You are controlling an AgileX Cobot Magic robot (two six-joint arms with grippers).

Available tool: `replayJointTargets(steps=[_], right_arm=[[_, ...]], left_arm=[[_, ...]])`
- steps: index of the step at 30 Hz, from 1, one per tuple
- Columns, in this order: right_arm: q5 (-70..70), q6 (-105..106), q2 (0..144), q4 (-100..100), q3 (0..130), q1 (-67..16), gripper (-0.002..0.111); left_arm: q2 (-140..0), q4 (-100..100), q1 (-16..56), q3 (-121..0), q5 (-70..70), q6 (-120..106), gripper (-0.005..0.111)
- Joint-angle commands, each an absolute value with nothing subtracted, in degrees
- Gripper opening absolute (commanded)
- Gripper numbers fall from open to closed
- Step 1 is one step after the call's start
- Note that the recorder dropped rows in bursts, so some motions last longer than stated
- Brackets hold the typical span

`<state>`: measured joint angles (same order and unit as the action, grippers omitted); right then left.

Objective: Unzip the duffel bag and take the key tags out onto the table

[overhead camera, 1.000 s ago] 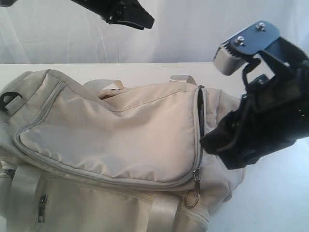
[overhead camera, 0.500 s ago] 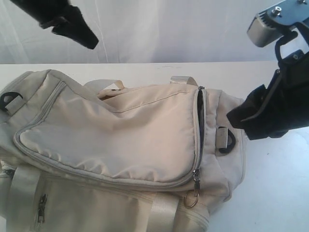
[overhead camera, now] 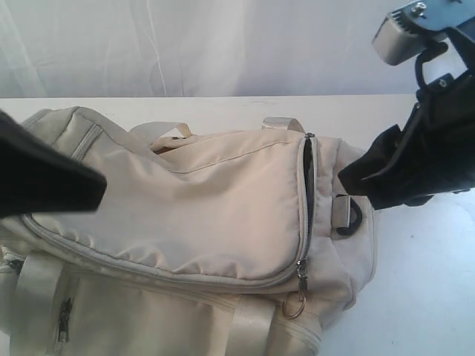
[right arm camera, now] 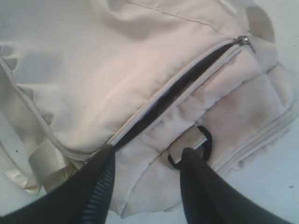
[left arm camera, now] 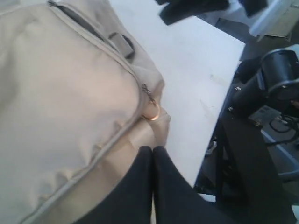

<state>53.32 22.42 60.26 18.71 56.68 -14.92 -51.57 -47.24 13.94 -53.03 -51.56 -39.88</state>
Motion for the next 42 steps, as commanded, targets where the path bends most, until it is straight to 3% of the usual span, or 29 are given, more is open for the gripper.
replayJointTargets(steps=[1, 8, 17, 27, 36, 42], right_arm=[[57.45, 23.89, 65.03, 19.88, 61.08, -14.66, 0.042], [66.21, 28.96, 72.00, 28.60, 68.21, -8.17, 0.042], [69.96, 34.41, 80.57, 41.55, 69.93, 0.12, 0.042], [69.96, 36.36, 81.30, 41.27, 69.93, 0.12, 0.042], [69.09, 36.36, 81.40, 39.99, 69.93, 0.12, 0.042], [68.82, 36.24, 81.40, 38.85, 69.93, 0.12, 0.042]], left_arm=[[-48.04, -46.52, 21.82, -44.93, -44.01, -40.81, 0.000], [-55.34, -34.93, 34.71, -49.12, -33.68, -39.98, 0.000], [-68.69, -4.94, 55.11, -55.90, -27.79, -14.39, 0.000], [-76.39, 0.47, 59.54, -55.90, -17.61, -6.65, 0.001], [-79.85, -0.81, 60.70, -55.90, -15.52, -7.86, 0.050], [-81.44, -2.50, 60.70, -55.90, -14.91, -7.74, 0.054]])
